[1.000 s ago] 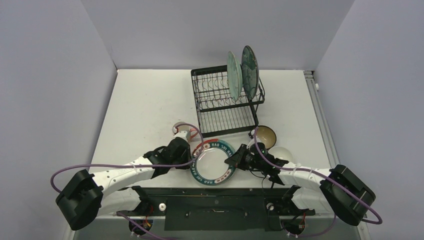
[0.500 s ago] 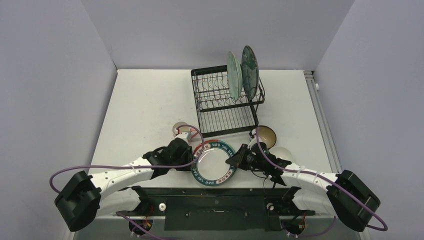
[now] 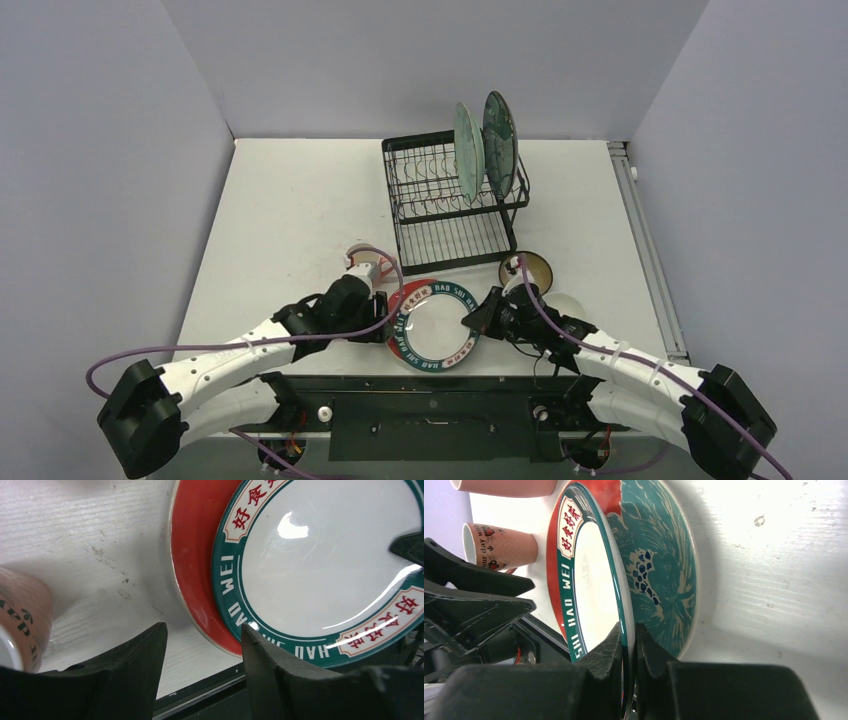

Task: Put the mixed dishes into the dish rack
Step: Pick up the plate at the center of the board.

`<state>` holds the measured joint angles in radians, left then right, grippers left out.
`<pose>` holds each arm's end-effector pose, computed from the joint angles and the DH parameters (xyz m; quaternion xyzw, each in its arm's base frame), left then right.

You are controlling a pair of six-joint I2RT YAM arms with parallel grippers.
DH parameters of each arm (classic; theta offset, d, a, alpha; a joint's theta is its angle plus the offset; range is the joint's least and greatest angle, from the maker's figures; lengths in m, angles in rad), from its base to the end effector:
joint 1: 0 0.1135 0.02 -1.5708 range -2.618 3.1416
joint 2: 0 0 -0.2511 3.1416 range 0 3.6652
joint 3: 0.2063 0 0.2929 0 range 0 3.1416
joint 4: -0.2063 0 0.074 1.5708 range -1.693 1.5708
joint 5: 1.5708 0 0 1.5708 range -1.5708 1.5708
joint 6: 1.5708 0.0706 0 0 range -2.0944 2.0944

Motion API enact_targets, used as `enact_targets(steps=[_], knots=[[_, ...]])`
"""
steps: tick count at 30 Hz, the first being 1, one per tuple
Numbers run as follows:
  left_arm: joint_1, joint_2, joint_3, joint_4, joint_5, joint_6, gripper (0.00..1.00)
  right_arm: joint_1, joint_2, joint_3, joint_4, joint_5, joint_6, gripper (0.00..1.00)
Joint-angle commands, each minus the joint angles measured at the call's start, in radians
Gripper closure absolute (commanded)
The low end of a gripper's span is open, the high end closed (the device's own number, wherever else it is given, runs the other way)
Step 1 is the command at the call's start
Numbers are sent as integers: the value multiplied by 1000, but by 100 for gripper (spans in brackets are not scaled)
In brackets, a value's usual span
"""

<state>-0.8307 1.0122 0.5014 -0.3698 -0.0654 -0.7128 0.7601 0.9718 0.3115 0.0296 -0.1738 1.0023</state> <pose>0.1776 -0.1876 0.1272 0.0444 0.9396 -0.2137 0.2638 0.1783 0.1863 0.1078 0.0683 0.8864 0.3973 0.2274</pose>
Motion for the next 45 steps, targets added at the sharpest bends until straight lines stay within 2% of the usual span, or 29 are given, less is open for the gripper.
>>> enact_targets(steps=[1, 13, 24, 27, 35, 45], knots=[[-3, -52, 89, -30, 38, 24, 45, 4, -57, 59, -66, 22, -43, 100], [6, -158, 283, -212, 46, 127, 22, 5, -172, 195, -298, 41, -138, 100], [13, -238, 386, -345, -73, 223, 0, 31, -183, 372, -486, 25, -253, 100], [14, -266, 389, -376, -141, 240, 3, 51, -177, 442, -527, 38, -277, 100], [14, -337, 370, -390, -183, 243, 4, 115, -137, 607, -644, 100, -343, 100], [13, -396, 296, -314, -79, 247, 4, 127, -66, 830, -754, 197, -416, 100]])
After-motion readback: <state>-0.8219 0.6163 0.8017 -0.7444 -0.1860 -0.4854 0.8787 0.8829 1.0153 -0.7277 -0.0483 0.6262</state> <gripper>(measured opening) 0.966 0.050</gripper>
